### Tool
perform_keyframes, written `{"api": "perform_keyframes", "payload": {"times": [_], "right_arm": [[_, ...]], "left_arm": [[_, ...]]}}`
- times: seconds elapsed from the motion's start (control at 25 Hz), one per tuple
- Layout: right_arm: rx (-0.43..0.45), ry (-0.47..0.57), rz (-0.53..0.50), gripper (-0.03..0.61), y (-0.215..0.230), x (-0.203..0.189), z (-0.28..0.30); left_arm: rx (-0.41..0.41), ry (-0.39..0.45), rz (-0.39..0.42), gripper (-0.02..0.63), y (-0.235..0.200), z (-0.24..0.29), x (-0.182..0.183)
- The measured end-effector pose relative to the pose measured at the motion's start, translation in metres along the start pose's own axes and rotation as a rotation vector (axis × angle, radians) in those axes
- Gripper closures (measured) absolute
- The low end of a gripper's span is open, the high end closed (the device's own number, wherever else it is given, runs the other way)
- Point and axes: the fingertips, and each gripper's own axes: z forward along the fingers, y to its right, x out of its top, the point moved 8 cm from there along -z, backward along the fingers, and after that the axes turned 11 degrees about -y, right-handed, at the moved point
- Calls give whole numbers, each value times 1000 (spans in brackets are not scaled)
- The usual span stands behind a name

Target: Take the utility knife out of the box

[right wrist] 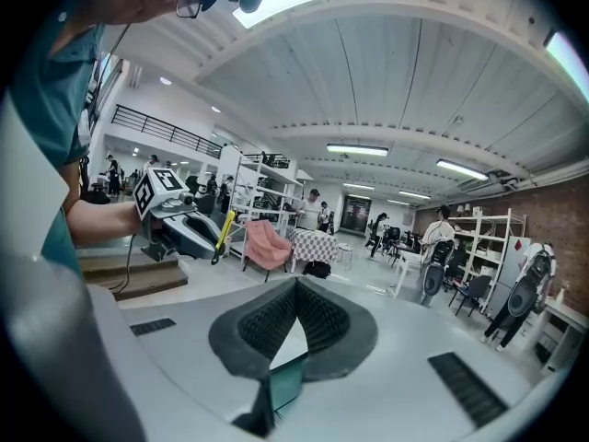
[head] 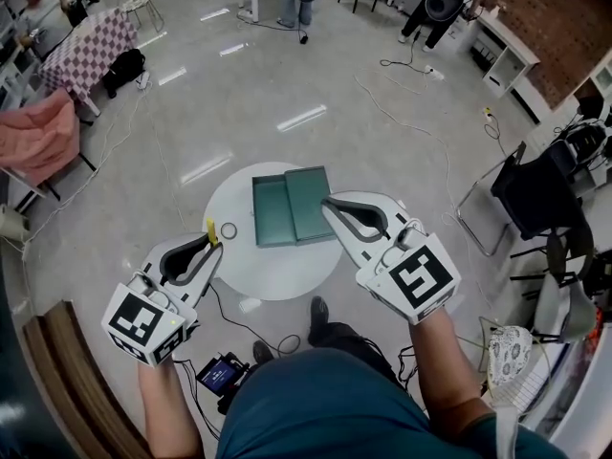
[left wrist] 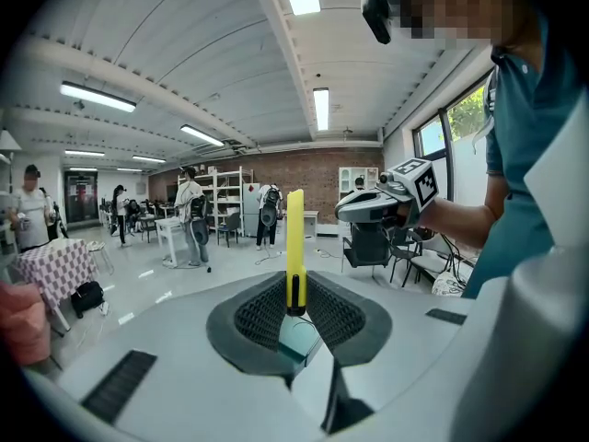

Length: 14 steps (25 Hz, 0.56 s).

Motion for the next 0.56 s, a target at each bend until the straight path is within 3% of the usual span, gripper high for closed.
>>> {"api": "perform_keyframes", "payload": {"times": [0.56], "right_arm": [[-17, -5, -7, 541, -17, 3, -10]], "left_arm": [[-1, -5, -3, 534, 11, -15, -16]]}}
